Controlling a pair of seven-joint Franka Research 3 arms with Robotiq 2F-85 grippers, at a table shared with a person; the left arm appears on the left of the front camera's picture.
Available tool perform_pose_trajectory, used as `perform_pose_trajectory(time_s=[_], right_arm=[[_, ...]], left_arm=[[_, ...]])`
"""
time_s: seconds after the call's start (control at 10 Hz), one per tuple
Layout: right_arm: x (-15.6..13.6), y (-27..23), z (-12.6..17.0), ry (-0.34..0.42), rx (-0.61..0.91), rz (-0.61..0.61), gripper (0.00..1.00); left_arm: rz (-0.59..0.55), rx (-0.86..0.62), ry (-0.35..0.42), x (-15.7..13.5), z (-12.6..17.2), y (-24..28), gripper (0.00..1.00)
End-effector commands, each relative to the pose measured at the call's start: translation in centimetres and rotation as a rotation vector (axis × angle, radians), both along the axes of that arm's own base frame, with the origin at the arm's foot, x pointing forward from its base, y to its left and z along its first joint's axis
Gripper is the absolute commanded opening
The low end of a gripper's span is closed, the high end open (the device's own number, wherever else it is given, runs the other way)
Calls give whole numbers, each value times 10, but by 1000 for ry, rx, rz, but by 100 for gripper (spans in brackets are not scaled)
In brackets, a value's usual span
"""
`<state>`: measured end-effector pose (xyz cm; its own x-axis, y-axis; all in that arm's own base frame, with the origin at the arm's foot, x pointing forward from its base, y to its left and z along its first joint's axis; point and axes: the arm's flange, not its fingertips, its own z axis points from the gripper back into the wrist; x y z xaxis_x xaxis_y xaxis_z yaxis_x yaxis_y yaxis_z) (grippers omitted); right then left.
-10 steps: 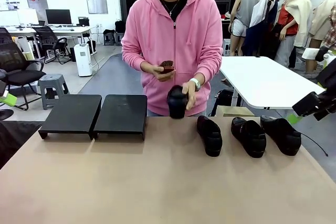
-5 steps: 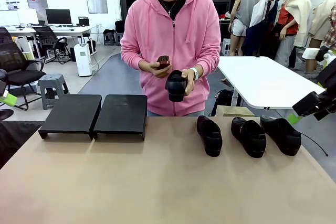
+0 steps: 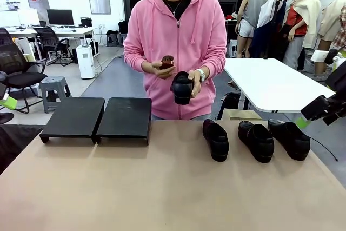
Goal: Organize the shoes by placing them on the stand.
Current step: Pick up one Shoe and place it in the middle of the table.
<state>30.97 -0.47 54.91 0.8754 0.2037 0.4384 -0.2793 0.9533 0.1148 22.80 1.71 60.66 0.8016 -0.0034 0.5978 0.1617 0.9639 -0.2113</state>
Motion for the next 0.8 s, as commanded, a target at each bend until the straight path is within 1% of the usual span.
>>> perform_pose_trajectory(time_s=[0.0,0.2,0.4,0.5,0.6,0.7], right_arm=[[44,-9,4,46,7,-55,100],[108,-17,-6,129,24,-65,100],[160,-23,-26,164,9,-149,100],[186,-28,-43,184,10,-170,100],[209,-33,-66,202,4,-210,100],[228,-41,-98,207,-1,-230,100]], left_arm=[[-6,-14,-10,2,1,1,100],[-6,-14,-10,2,1,1,100],[-6,-14,-10,2,1,1,100],[-6,-14,-10,2,1,1,100],[-6,-14,-10,2,1,1,100],[-6,-14,-10,2,1,1,100]])
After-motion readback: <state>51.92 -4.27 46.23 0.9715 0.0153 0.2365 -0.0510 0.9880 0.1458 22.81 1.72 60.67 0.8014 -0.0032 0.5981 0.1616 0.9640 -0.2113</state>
